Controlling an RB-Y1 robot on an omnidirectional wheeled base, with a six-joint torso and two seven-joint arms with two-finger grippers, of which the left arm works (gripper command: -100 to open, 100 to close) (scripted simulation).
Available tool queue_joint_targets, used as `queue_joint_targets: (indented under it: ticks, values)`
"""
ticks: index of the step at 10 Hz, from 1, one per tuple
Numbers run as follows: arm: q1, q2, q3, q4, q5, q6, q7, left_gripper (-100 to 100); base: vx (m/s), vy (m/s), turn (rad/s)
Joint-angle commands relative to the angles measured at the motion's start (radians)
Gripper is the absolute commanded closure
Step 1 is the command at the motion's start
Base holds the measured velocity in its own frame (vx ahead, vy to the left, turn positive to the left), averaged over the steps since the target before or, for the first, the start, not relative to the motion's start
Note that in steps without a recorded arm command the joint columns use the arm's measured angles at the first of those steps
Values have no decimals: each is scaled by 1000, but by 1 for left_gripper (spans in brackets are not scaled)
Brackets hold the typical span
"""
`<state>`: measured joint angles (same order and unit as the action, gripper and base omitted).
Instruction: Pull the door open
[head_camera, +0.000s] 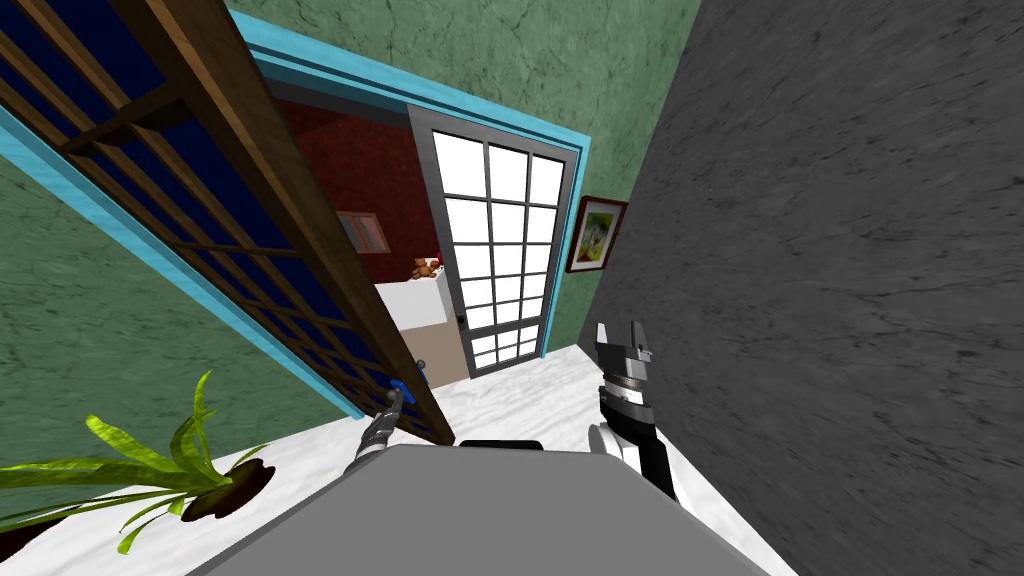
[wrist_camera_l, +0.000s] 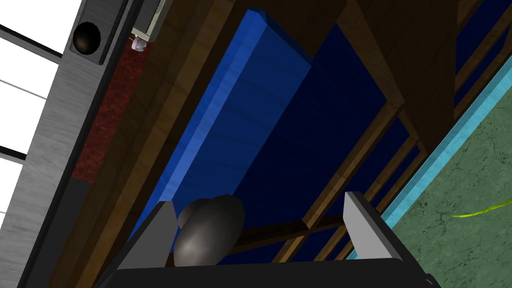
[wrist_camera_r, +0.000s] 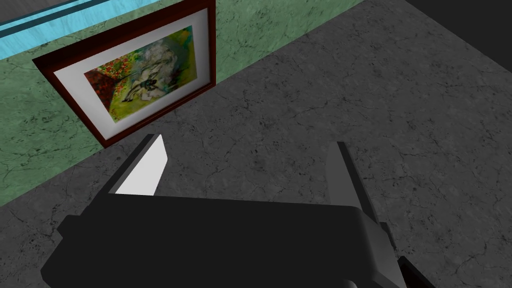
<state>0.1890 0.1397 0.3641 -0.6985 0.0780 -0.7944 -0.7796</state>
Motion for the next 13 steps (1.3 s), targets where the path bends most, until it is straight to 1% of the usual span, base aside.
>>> queue_joint_targets:
  ticks: [1, 3, 4, 7, 11, 13]
  values:
    - [-11, 27, 24, 46, 15, -10, 9, 100, -16, -12, 14]
    - [-11, 27, 24, 46, 15, -10, 9, 100, 2, 3, 1]
    - [-8, 32, 13, 48, 30, -11, 54, 100, -24, 9, -28]
    - [-8, 32, 13, 48, 30, -11, 54, 100, -14, -7, -2]
    - [-8, 42, -13, 50, 63, -15, 149, 100, -21, 7, -22]
    - [-8, 42, -13, 50, 63, -15, 150, 100, -14, 6, 0]
